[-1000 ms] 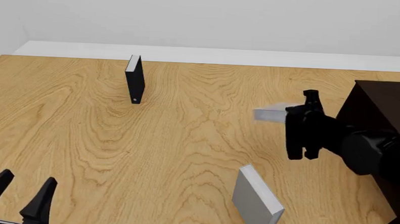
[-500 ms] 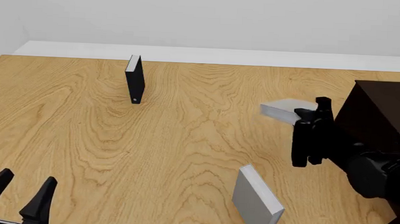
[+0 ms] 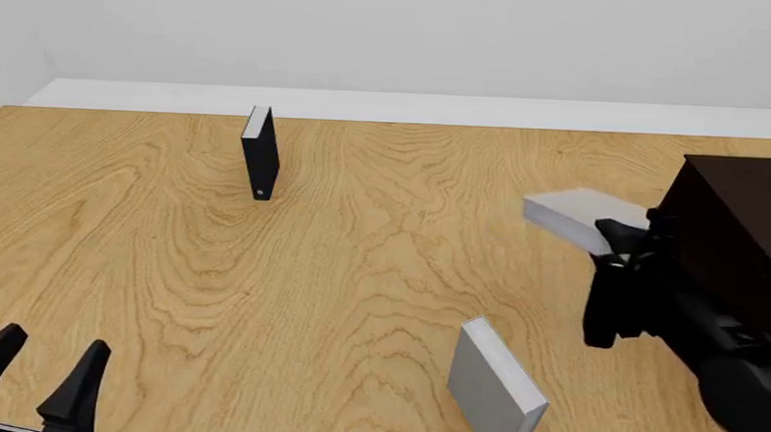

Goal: Pick up the book on the right and place it on the cabinet shelf.

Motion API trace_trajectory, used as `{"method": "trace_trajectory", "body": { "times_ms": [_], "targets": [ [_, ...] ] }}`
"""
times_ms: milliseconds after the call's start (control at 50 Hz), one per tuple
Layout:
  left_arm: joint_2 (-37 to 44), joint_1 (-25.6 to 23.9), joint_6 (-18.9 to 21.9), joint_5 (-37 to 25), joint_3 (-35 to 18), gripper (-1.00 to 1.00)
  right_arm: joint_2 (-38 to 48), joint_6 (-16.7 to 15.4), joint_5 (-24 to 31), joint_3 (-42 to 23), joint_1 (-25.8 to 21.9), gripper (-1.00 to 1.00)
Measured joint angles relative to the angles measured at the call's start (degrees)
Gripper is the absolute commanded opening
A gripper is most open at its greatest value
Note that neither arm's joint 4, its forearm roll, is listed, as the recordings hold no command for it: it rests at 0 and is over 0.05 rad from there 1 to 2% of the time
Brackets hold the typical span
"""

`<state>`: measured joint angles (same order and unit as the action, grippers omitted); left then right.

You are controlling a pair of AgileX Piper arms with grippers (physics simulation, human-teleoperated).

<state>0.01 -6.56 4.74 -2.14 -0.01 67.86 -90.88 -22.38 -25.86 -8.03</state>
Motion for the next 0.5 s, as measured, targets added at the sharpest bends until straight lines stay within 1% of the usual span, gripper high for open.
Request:
{"method": "trace_trajectory", "body": {
  "times_ms": [300, 500],
  "targets": [
    [0.0, 0.0, 0.2, 0.4, 0.0, 1.00, -3.9, 1.7, -2.6, 5.7, 0.4, -1.00],
    [0.0, 0.0, 0.1, 0.6, 0.0, 1.00, -5.3, 0.9, -6.4, 10.0, 2.4, -1.00]
  ]
}}
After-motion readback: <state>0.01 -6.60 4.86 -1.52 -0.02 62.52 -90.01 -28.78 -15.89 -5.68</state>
